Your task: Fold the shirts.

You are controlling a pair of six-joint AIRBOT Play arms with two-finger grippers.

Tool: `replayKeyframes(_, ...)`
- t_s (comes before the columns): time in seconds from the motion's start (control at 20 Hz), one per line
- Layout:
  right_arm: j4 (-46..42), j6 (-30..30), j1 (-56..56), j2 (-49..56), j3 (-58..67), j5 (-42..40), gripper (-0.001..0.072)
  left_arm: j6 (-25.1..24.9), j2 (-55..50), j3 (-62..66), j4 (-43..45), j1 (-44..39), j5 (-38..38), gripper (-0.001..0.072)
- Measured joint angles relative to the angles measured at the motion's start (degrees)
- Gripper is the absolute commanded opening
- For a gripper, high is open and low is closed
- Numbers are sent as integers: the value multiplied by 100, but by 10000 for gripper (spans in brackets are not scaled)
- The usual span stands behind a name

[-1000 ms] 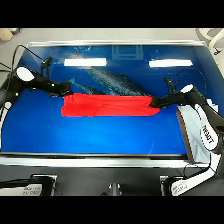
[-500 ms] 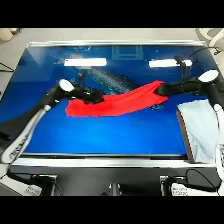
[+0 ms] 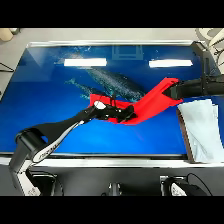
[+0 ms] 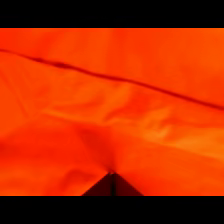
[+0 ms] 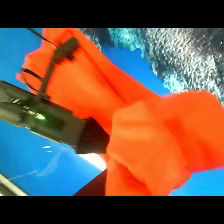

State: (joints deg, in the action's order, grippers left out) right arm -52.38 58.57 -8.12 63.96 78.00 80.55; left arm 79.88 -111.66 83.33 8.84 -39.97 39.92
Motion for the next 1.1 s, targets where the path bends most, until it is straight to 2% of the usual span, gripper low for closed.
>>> replayKeyframes(0.15,-46,52,28,-61,0,59,18,-391,-66,175,-352,-22,13,22)
replayKeyframes(0.25,-57,61,201,55,0,-28,18,-496,175,229,-31,166,-9,22)
replayKeyframes(0.4,42,83,728,398,0,-560,18,-170,876,256,1405,717,122,22)
replayKeyframes(0.55,444,81,1464,951,0,-1397,18,597,1926,260,3484,1467,476,23)
replayKeyframes(0.65,715,76,1939,1394,-2,-1930,19,970,2673,260,4562,1989,662,24)
replayKeyframes(0.8,1333,-85,2583,2199,-2,-2669,20,1250,3722,260,5458,2651,935,24)
replayKeyframes(0.85,1572,-151,2758,2457,-2,-2892,61,1314,4054,262,5648,2830,1001,25)
replayKeyframes(0.9,1803,-205,2885,2682,-2,-3064,221,1344,4334,262,5757,2957,1069,24)
replayKeyframes(0.95,2044,-262,2992,2898,-2,-3211,449,1373,4612,262,5858,3056,1117,24)
replayKeyframes(1.0,2247,-308,3060,3064,-2,-3318,582,1399,4839,262,5930,3128,1165,24)
replayKeyframes(1.1,2564,-361,3134,3276,-2,-3451,587,1427,5222,262,6030,3217,1257,24)
